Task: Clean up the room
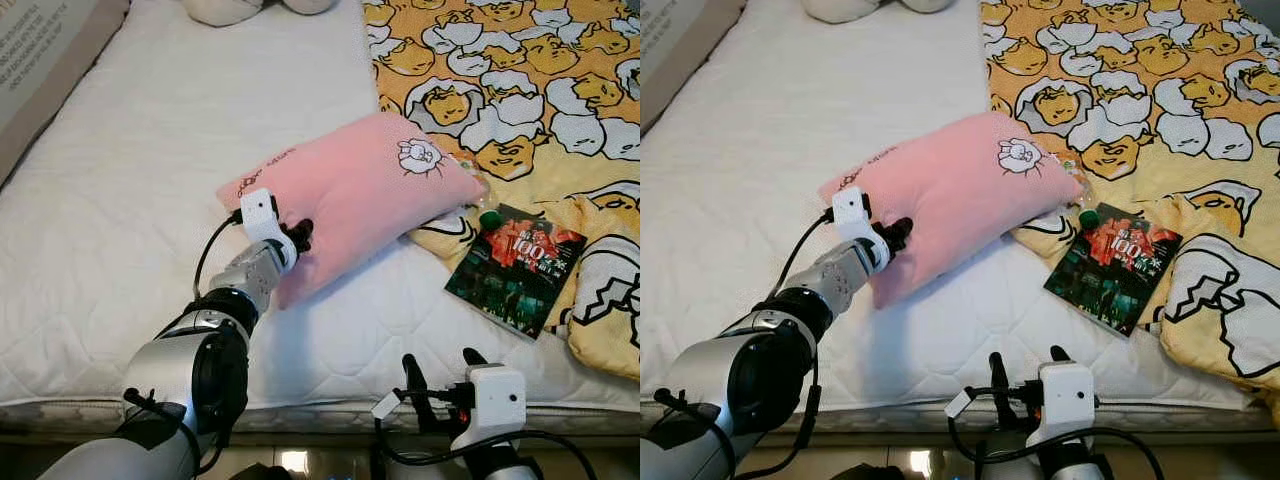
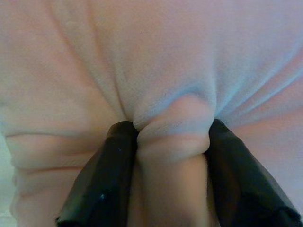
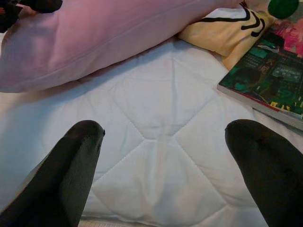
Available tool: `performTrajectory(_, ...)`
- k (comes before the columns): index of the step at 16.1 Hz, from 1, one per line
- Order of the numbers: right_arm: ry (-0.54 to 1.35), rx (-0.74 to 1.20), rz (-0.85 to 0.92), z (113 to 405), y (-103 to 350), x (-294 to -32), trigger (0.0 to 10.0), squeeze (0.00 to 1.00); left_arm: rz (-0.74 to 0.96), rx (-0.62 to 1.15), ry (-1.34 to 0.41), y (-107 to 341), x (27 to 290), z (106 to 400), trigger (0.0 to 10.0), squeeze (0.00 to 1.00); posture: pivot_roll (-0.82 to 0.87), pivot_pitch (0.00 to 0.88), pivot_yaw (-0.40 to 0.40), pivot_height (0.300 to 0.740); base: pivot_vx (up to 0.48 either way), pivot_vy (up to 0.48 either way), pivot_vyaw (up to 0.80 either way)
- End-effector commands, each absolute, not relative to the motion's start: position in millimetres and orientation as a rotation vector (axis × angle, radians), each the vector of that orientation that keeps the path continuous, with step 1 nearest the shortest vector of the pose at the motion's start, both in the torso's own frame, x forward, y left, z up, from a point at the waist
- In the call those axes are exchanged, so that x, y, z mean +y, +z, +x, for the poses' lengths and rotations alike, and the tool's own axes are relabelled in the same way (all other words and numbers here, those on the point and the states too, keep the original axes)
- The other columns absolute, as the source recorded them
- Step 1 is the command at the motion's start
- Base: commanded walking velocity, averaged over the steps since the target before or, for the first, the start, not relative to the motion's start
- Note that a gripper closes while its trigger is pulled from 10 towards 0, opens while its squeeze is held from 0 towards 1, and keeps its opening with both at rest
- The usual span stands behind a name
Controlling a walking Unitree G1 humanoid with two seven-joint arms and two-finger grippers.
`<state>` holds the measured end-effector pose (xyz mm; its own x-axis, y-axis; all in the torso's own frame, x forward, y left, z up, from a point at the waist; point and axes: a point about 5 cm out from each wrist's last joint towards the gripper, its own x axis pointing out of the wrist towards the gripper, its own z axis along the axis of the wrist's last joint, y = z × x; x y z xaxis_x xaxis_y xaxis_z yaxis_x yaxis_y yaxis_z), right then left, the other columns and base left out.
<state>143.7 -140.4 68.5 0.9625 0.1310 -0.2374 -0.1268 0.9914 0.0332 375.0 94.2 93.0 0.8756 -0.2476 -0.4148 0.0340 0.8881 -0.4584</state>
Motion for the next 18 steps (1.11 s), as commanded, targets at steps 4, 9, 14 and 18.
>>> performTrajectory(4, 0.137, 0.249, 0.000, 146.7, 67.8, -142.4, 10.0, 0.00, -0.483, 0.585, -0.185, 73.4, 86.9, 362.1, 0.0, 0.00, -0.36, 0.119, 0.083, 0.731, 0.000, 0.000, 0.00)
performTrajectory(9, 0.149, 0.249, -0.001, 149.3, 65.6, -141.7, 10.0, 0.00, -0.470, 0.554, -0.192, 78.3, 93.4, 365.9, 0.0, 0.00, -0.34, 0.096, 0.072, 0.731, 0.000, 0.000, 0.00)
performTrajectory(14, 0.172, 0.235, -0.007, 159.5, 65.7, -141.3, 10.0, 0.00, -0.535, 0.435, -0.180, 106.0, 107.2, 382.6, 0.0, 0.00, -0.31, 0.080, 0.061, 0.731, 0.000, 0.000, 0.00)
performTrajectory(18, 0.175, 0.221, -0.006, 167.4, 64.9, -141.0, 10.0, 0.00, -0.500, 0.240, -0.200, 155.7, 146.8, 403.7, 0.0, 0.00, -0.28, 0.066, 0.064, 0.731, 0.000, 0.000, 0.00)
